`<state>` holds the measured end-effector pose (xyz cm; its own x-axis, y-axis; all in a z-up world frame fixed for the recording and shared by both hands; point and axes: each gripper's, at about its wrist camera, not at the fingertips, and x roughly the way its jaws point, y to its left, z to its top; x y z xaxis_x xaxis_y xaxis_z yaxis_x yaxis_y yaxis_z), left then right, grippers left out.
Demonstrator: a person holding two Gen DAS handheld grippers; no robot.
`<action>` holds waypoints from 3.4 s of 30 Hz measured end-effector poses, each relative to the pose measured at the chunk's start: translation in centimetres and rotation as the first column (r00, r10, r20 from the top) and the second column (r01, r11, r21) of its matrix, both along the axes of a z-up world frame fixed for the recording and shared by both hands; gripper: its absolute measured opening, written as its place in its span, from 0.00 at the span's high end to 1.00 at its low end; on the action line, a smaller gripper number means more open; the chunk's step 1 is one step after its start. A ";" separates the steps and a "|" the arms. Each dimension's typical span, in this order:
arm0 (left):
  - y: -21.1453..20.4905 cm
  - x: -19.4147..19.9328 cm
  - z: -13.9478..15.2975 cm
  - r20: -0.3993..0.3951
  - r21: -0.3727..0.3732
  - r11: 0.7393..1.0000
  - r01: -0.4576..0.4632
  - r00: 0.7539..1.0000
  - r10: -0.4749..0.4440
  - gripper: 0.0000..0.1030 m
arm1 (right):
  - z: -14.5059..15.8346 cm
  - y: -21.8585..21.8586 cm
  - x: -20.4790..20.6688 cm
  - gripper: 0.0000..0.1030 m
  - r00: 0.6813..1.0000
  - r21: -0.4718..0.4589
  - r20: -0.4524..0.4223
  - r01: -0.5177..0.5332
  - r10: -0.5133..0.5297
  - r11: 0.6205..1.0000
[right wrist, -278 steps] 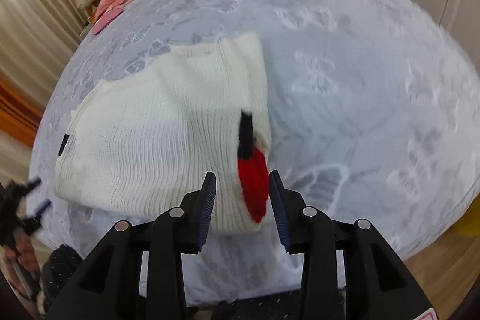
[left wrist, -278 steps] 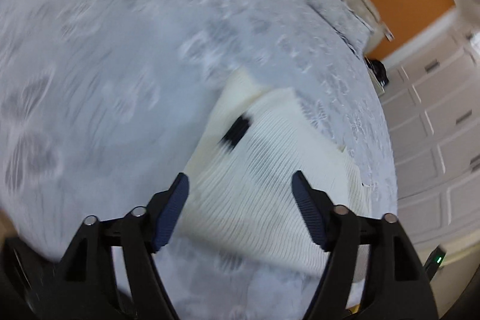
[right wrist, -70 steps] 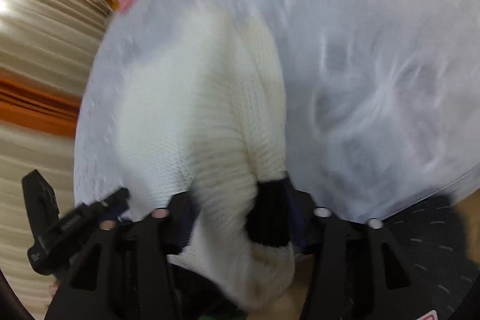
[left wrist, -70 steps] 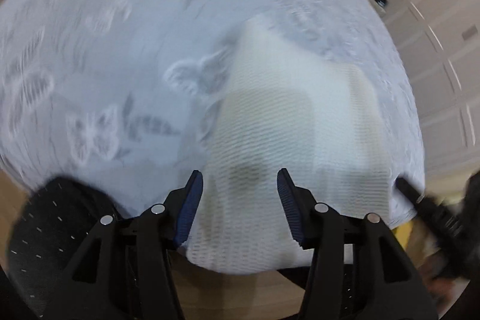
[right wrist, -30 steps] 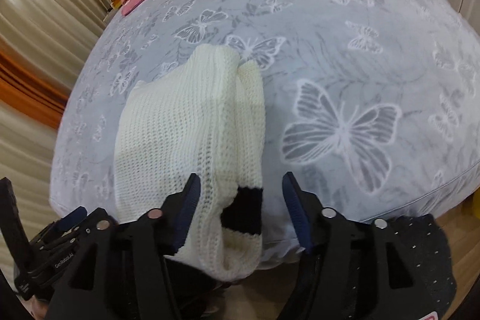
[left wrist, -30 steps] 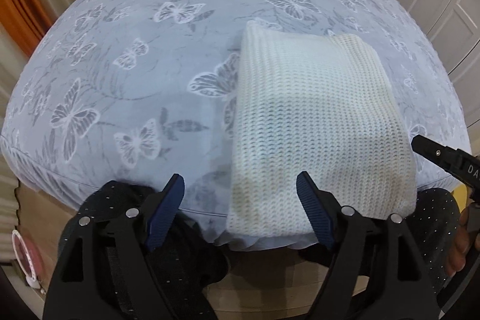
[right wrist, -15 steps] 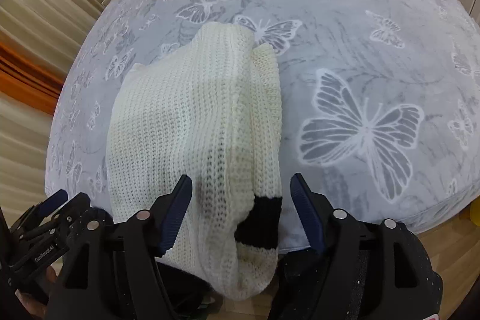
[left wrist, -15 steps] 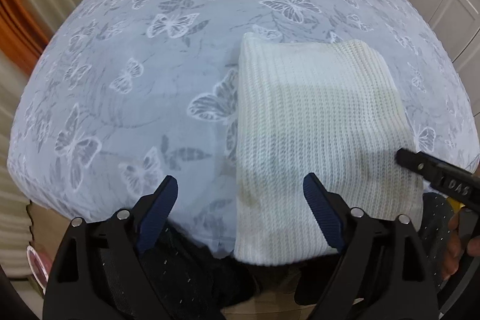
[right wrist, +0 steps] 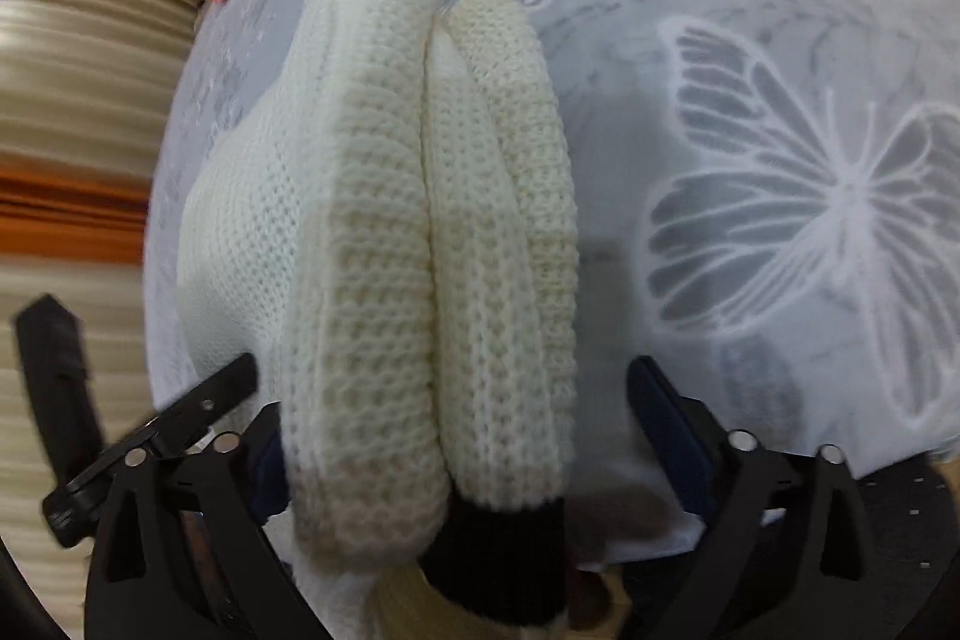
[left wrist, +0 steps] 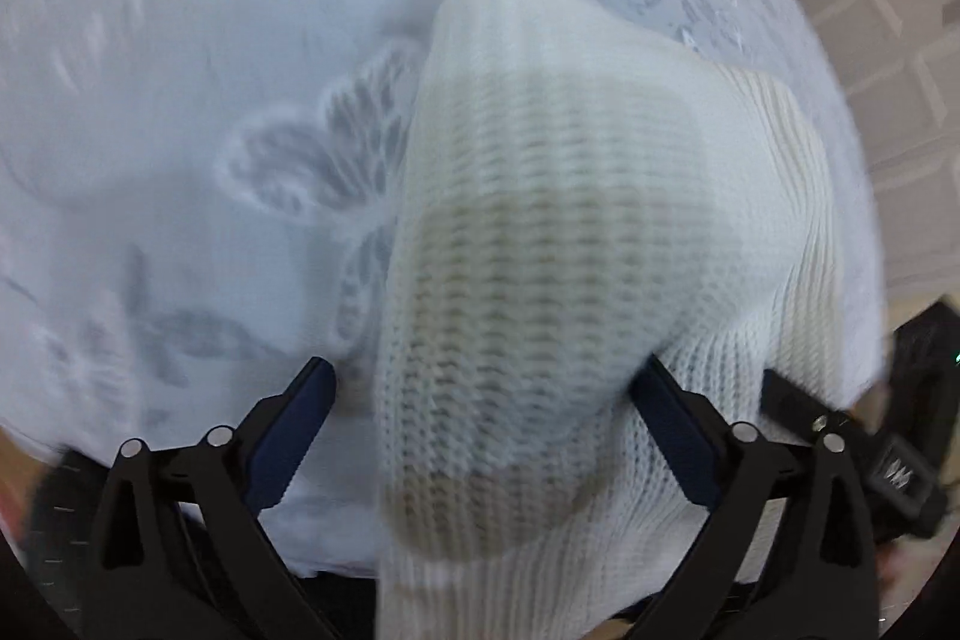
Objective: Fold small clothes
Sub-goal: 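Grasp the folded sweater with both grippers and lift it off the bed, then lower the folded sweater onto the bed and open both grippers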
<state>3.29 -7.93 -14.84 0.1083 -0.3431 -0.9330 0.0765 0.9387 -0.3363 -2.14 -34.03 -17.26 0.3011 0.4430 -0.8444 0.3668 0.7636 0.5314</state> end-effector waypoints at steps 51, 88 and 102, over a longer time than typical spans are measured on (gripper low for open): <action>9.4 -7.9 40.3 0.662 0.095 0.993 0.072 0.740 -0.117 0.63 | 36.4 13.3 -4.0 0.61 0.699 -0.184 0.684 -0.112 0.209 0.976; 17.3 5.7 9.8 0.268 0.265 0.959 -0.102 0.963 0.028 0.39 | 13.7 22.9 8.0 0.92 0.881 -0.247 0.282 -0.315 0.379 0.916; 15.4 4.6 7.1 0.209 0.374 0.927 -0.041 0.977 -0.041 0.39 | 8.1 24.9 9.3 1.00 0.900 -0.372 0.028 -0.395 0.436 0.840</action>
<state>7.90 7.48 -7.70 0.3152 0.0261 -0.9487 0.1066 0.9923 0.0627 7.13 -9.13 -9.18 0.2528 0.2299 -0.9398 -0.0703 0.9732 0.2191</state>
